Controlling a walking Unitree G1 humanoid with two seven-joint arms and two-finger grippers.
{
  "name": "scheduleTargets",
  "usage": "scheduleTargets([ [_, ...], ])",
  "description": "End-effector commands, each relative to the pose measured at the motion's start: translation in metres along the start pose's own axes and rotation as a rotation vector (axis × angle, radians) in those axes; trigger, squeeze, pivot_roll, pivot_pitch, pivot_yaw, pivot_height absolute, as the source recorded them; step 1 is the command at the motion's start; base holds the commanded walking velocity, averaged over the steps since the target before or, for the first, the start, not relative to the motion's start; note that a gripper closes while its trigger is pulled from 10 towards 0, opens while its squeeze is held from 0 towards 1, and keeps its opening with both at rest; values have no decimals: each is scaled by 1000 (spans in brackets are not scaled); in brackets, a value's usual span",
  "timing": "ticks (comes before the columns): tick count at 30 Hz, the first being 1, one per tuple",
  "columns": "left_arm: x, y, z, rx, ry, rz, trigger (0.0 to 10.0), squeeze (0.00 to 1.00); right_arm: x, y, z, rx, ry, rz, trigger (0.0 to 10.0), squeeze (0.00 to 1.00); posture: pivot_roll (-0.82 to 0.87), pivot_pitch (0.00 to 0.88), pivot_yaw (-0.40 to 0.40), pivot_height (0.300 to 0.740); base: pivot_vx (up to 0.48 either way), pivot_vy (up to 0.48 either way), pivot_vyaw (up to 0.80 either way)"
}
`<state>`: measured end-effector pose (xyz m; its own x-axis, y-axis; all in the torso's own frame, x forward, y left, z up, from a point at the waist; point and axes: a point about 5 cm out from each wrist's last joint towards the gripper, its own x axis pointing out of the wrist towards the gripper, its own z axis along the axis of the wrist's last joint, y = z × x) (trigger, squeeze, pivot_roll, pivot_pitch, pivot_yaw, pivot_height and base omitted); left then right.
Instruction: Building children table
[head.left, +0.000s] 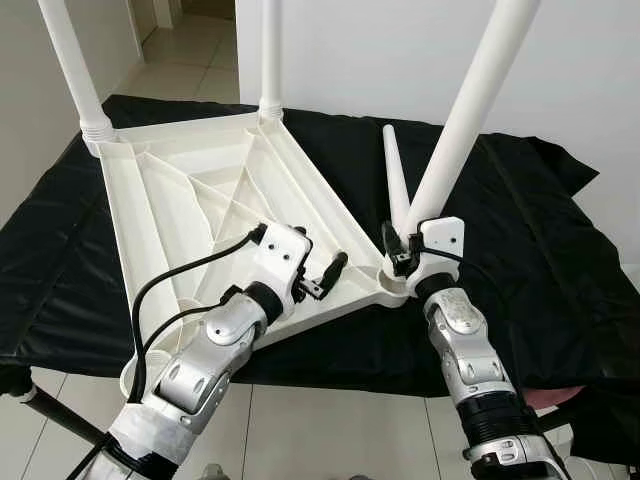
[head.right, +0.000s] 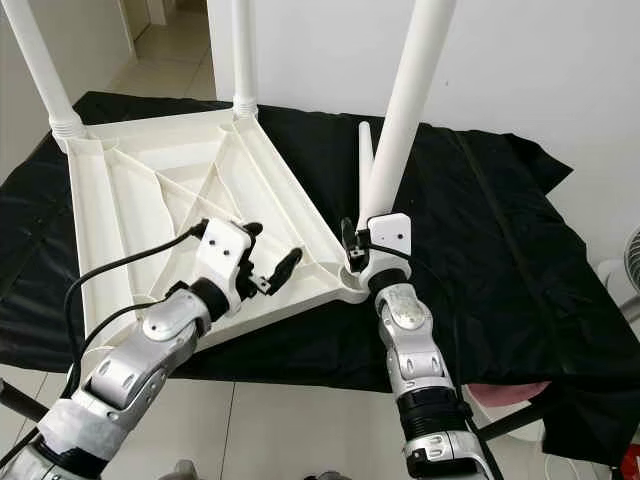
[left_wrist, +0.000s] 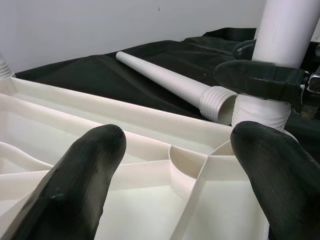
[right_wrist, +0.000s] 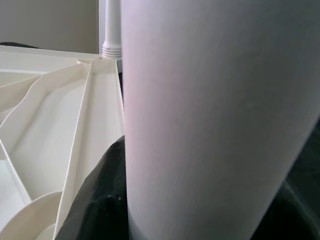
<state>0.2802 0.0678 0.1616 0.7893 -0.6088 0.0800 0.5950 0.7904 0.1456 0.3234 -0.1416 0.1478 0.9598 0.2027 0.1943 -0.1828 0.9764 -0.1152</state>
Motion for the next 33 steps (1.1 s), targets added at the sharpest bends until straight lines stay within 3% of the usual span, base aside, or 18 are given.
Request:
scheduleTargets([
  [1,-5,-23,-3,0,7,-413,10000,0,-2,-1,-1,-5,7,9,10000,0,41,0,-70,740,0,0,0],
  [18,-9,-27,-1,37,0,-447,10000,0,-9,4,-8,-90,48,142,10000,0,44,0,-72,740,0,0,0],
  [33,-6,-25,5,40,-18,-433,10000,0,-18,1,-7,-93,44,198,10000,0,30,22,-69,740,0,0,0],
])
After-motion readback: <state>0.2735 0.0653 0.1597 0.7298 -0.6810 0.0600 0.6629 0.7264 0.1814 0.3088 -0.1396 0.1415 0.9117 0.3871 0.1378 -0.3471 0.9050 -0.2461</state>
